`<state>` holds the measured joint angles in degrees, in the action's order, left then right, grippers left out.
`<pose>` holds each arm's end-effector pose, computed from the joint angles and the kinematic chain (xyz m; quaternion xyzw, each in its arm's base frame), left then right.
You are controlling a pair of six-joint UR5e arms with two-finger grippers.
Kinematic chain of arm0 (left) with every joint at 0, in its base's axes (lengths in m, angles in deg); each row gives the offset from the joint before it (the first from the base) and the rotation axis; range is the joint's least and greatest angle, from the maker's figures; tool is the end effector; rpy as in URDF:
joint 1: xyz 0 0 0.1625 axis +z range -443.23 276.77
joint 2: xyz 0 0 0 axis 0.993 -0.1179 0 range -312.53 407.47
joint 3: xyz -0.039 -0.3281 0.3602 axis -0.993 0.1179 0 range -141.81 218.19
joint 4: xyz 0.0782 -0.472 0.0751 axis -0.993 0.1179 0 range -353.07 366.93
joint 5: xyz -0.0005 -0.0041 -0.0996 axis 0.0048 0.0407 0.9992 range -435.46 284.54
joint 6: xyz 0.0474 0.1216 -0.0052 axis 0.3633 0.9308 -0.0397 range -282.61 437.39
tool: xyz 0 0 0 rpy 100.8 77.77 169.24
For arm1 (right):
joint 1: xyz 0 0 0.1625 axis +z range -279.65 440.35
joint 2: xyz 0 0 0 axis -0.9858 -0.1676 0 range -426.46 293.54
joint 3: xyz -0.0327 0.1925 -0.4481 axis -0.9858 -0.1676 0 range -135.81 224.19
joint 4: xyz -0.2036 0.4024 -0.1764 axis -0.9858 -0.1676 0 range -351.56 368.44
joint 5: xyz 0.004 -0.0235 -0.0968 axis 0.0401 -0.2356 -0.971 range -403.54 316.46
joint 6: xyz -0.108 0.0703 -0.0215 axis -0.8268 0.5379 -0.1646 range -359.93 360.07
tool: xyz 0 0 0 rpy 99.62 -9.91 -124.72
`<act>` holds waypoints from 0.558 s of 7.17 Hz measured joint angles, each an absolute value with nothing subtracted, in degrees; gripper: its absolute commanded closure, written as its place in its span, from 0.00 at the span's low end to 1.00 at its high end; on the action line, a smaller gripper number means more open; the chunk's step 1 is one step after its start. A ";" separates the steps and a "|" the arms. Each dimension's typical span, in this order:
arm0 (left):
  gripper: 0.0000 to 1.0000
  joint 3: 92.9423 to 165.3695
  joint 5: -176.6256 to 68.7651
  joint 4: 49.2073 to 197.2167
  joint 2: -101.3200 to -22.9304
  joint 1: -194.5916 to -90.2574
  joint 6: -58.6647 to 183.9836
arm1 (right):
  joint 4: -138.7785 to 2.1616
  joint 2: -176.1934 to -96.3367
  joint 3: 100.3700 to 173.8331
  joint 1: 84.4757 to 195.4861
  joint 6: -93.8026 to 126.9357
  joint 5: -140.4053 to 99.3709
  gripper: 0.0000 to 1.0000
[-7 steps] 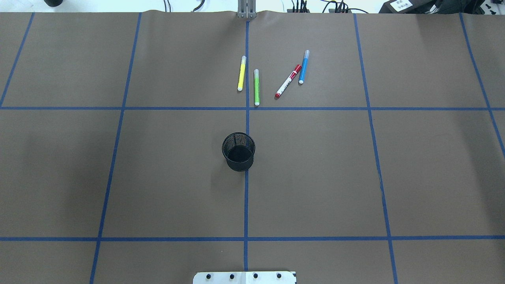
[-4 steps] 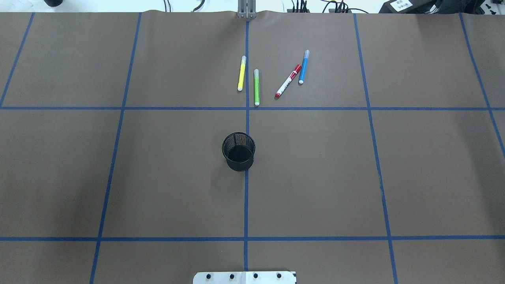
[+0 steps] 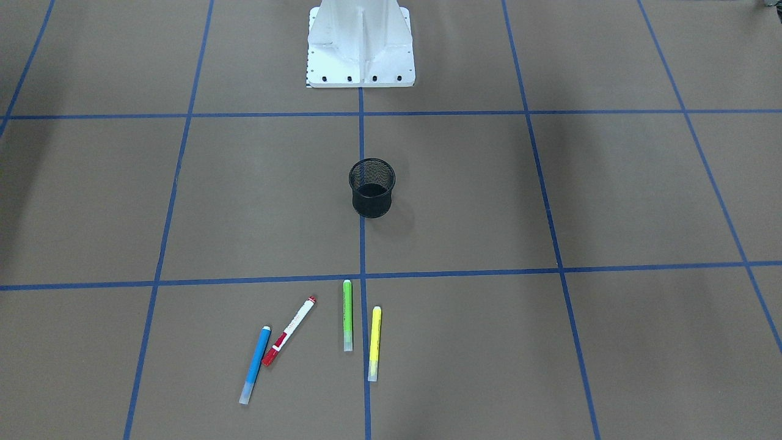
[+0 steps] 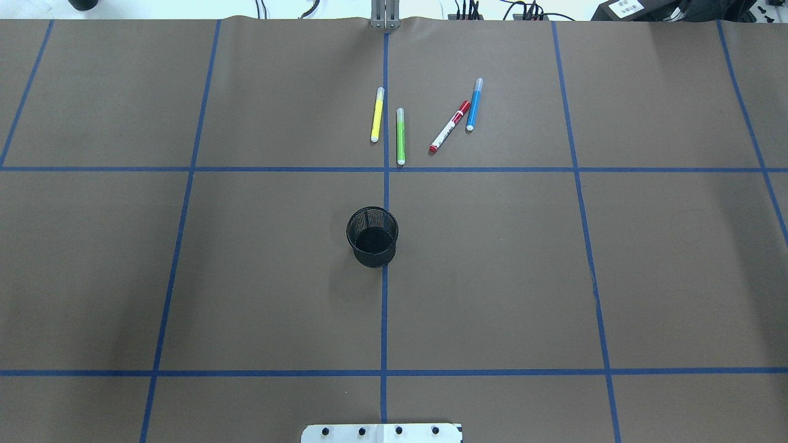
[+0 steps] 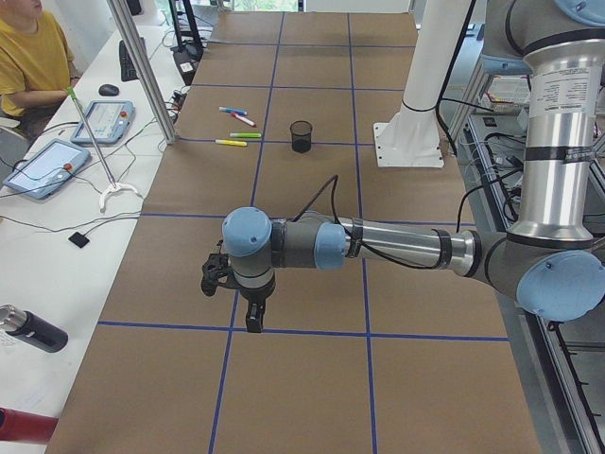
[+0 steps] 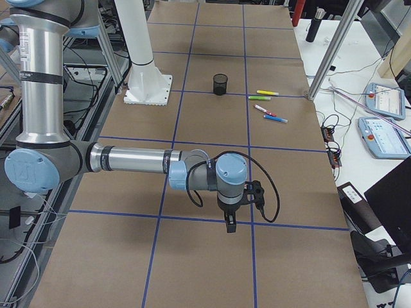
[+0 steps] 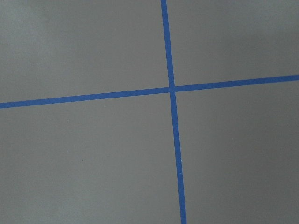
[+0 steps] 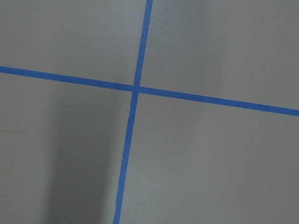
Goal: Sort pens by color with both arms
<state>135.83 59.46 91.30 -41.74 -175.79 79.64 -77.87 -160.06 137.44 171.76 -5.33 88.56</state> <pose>-0.0658 -0.5548 0.6859 0.0259 0.3813 0.0015 0.9241 0.0589 -0.5387 0.7441 0.0484 -0.3568 -0.0429 0.9319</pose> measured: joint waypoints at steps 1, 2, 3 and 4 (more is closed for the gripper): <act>0.00 136.15 59.61 91.49 -41.60 -175.82 79.19 | -77.85 -160.06 137.59 171.76 -4.28 88.54 0.01; 0.00 136.31 59.64 91.77 -41.45 -175.85 79.18 | -77.79 -160.06 137.72 171.76 -3.06 88.44 0.01; 0.00 136.35 59.50 91.90 -41.29 -175.85 79.19 | -77.73 -160.06 137.76 171.76 -2.40 88.35 0.00; 0.00 136.35 59.38 91.94 -41.23 -175.82 79.20 | -77.69 -160.06 137.77 171.76 -2.18 88.40 0.00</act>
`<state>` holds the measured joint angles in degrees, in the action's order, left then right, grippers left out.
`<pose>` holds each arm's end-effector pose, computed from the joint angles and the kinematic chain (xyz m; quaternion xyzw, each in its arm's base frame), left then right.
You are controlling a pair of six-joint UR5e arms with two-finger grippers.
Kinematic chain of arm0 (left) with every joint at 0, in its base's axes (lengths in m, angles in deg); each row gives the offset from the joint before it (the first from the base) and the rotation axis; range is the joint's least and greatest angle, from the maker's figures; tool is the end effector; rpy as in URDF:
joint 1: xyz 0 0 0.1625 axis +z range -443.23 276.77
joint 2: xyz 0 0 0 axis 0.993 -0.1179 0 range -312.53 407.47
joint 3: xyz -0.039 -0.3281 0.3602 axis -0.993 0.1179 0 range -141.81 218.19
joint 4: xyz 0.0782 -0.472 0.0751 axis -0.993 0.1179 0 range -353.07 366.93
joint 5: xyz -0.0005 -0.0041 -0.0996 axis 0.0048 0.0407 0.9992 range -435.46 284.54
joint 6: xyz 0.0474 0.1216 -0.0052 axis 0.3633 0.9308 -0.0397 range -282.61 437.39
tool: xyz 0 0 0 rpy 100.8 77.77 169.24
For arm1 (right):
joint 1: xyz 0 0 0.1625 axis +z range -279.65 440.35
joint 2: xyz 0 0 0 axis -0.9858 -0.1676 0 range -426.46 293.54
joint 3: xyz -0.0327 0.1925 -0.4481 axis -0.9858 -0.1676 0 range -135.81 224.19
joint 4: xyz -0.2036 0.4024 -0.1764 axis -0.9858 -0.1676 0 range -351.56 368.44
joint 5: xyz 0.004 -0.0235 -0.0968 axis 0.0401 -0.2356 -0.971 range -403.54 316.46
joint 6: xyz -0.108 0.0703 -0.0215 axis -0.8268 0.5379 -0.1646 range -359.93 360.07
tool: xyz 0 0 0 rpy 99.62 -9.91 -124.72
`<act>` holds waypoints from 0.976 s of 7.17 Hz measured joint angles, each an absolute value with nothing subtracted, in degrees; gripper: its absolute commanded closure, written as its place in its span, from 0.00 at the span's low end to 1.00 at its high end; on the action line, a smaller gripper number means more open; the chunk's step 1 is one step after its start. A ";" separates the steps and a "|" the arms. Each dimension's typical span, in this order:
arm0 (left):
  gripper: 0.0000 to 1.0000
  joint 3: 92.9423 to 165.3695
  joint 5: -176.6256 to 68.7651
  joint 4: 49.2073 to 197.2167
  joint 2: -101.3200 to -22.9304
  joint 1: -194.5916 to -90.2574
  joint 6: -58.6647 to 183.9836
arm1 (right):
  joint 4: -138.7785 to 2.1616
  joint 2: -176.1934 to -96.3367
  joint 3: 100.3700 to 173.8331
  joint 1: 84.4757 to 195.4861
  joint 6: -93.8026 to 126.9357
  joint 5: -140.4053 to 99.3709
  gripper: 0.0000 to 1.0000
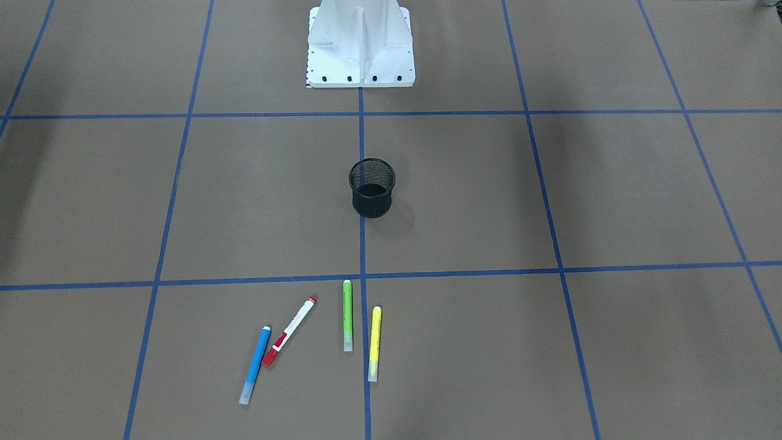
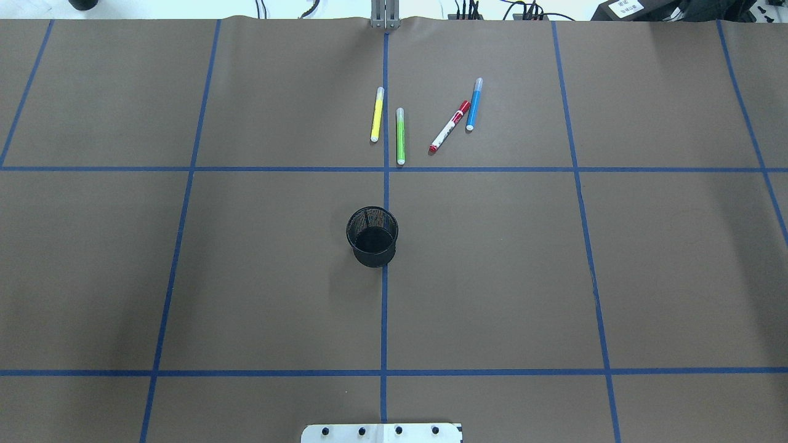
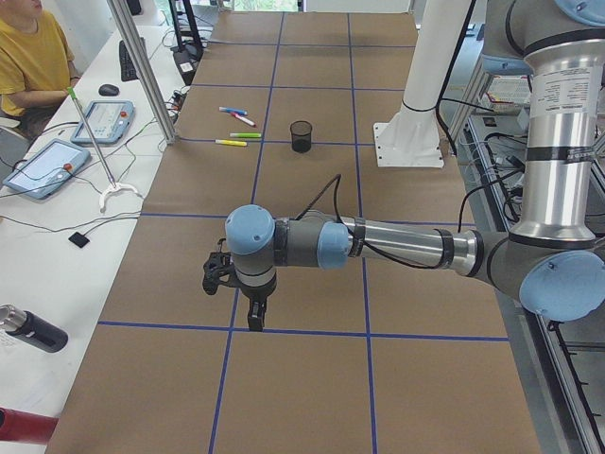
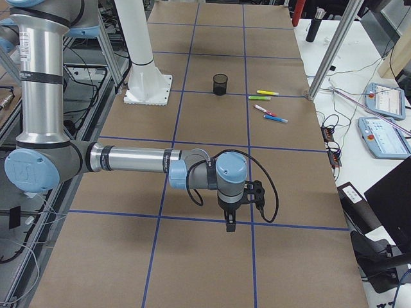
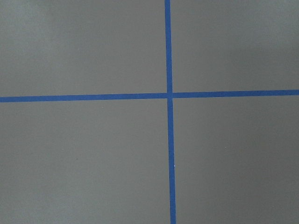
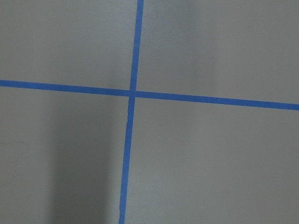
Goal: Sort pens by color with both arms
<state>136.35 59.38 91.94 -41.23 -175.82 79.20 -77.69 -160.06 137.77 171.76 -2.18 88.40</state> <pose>-0.0661 -0.5514 0.6848 0.0297 0.3805 -0.0001 0.9243 0.0592 -0.5395 0.7408 0.0427 -0.3565 -0.0189 0.9331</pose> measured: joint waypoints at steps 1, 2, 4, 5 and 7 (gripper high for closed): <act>0.00 136.47 59.46 91.96 -41.31 -175.79 79.33 | -77.62 -160.06 137.72 171.76 -2.21 88.51 0.00; 0.00 136.65 59.61 91.96 -41.38 -175.79 79.43 | -77.54 -160.05 137.69 171.76 -2.44 88.59 0.00; 0.00 137.11 59.70 92.00 -41.44 -175.75 79.49 | -77.42 -159.85 137.81 171.76 -2.84 88.57 0.00; 0.00 137.27 59.69 92.01 -41.37 -175.74 79.48 | -77.40 -159.62 137.85 171.76 -2.89 88.53 0.00; 0.00 137.48 59.63 92.01 -41.21 -175.77 79.37 | -77.41 -159.36 137.91 171.76 -2.92 88.61 0.00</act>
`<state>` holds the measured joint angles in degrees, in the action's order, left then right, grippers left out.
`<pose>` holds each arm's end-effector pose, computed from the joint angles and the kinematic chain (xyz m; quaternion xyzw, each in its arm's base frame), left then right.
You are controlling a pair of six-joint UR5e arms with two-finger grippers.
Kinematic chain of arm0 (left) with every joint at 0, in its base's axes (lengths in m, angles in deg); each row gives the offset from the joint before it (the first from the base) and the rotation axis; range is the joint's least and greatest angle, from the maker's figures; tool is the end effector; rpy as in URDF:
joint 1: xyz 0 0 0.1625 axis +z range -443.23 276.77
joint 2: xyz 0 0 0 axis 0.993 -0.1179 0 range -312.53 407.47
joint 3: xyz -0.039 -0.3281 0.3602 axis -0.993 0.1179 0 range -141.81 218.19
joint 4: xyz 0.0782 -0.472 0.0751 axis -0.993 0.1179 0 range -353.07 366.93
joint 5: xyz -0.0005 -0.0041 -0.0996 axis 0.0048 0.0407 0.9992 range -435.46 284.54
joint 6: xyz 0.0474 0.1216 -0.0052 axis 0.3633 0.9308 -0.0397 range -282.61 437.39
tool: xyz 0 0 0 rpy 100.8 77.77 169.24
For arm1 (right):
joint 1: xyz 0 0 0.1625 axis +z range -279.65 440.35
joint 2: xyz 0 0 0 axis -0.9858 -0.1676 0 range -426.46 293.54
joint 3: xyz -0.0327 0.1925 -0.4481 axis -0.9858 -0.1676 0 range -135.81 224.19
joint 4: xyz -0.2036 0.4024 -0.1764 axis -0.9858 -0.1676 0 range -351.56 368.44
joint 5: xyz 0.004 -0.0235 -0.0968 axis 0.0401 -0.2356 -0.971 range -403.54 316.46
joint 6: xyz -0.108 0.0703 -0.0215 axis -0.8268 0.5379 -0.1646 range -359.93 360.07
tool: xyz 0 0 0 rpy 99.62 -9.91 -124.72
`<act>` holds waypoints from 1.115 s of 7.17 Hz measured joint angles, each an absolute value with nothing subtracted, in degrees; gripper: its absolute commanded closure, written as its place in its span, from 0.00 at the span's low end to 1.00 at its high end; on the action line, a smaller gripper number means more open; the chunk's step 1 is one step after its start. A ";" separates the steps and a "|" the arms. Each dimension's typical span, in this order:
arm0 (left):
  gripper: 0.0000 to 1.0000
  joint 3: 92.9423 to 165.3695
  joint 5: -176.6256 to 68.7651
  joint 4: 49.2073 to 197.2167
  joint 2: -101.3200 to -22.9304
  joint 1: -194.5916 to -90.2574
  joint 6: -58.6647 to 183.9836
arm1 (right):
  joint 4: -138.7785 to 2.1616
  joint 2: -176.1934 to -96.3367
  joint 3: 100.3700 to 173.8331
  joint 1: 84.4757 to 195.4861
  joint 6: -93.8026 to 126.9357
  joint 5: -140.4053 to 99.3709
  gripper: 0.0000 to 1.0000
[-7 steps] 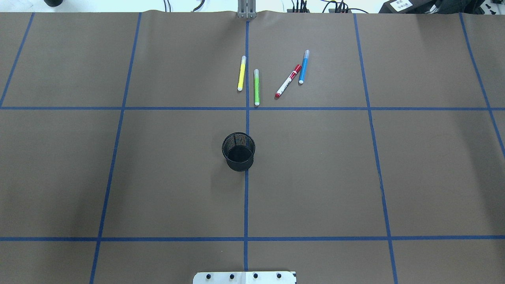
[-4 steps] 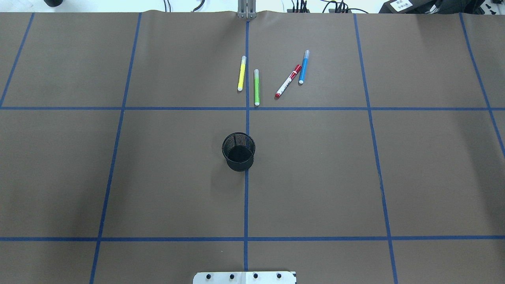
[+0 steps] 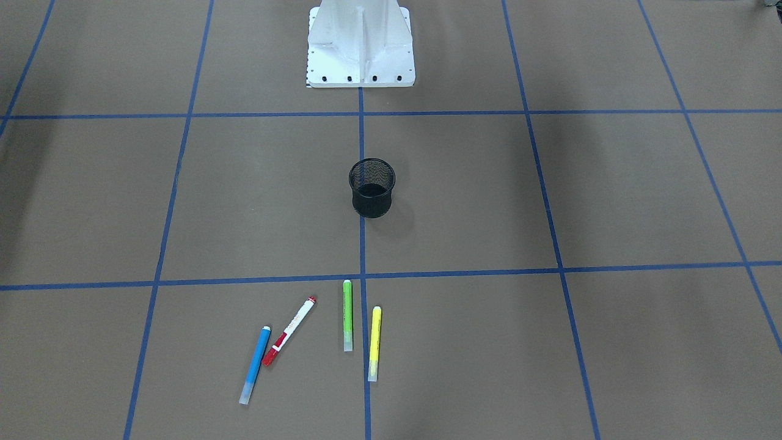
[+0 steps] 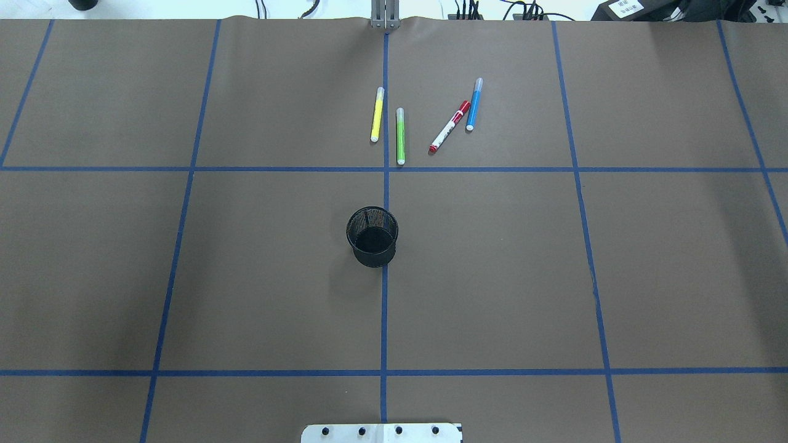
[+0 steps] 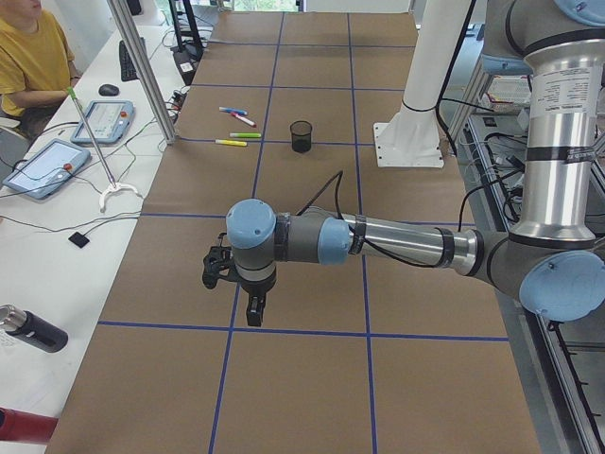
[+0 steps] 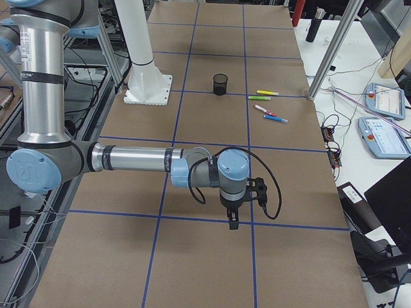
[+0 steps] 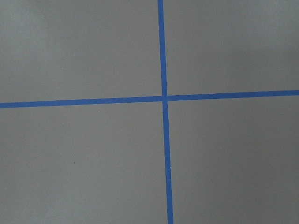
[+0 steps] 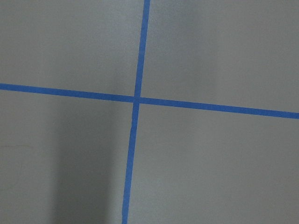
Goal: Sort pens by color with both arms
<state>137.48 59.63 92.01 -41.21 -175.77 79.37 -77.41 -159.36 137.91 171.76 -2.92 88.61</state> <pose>-0.0652 -0.5519 0.6733 0.0397 0.3820 0.0057 0.9233 0.0590 -0.5471 0.7319 0.0542 -0.3574 -0.0284 0.9319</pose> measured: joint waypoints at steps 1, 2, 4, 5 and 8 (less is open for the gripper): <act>0.00 137.54 59.61 92.03 -41.21 -175.77 79.34 | -77.37 -159.36 137.94 171.76 -2.91 88.63 0.00; 0.00 137.68 59.57 92.05 -41.18 -175.78 79.33 | -77.33 -159.33 137.96 171.73 -2.87 88.64 0.00; 0.00 137.97 59.54 92.02 -41.14 -175.78 79.32 | -76.80 -159.30 137.93 171.73 -2.84 88.65 0.00; 0.00 138.03 59.54 92.02 -41.13 -175.78 79.32 | -76.64 -159.32 137.90 171.75 -2.84 88.65 0.00; 0.00 138.11 59.54 92.01 -41.12 -175.76 79.28 | -76.56 -159.36 137.89 171.75 -2.84 88.65 0.00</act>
